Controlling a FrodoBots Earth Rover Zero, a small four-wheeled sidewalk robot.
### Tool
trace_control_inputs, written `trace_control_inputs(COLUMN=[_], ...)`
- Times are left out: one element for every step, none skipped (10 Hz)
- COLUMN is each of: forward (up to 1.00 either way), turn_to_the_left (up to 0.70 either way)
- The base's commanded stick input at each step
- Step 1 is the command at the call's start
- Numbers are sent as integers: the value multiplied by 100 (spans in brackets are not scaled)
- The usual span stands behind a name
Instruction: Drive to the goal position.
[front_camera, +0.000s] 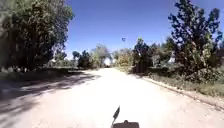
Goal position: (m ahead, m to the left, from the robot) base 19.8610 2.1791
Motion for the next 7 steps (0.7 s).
trace_control_inputs(forward=[100, 100, 100, 100, 100, 100, 100], turn_to_the_left=[3, 3, 4, 4, 4, 4, 4])
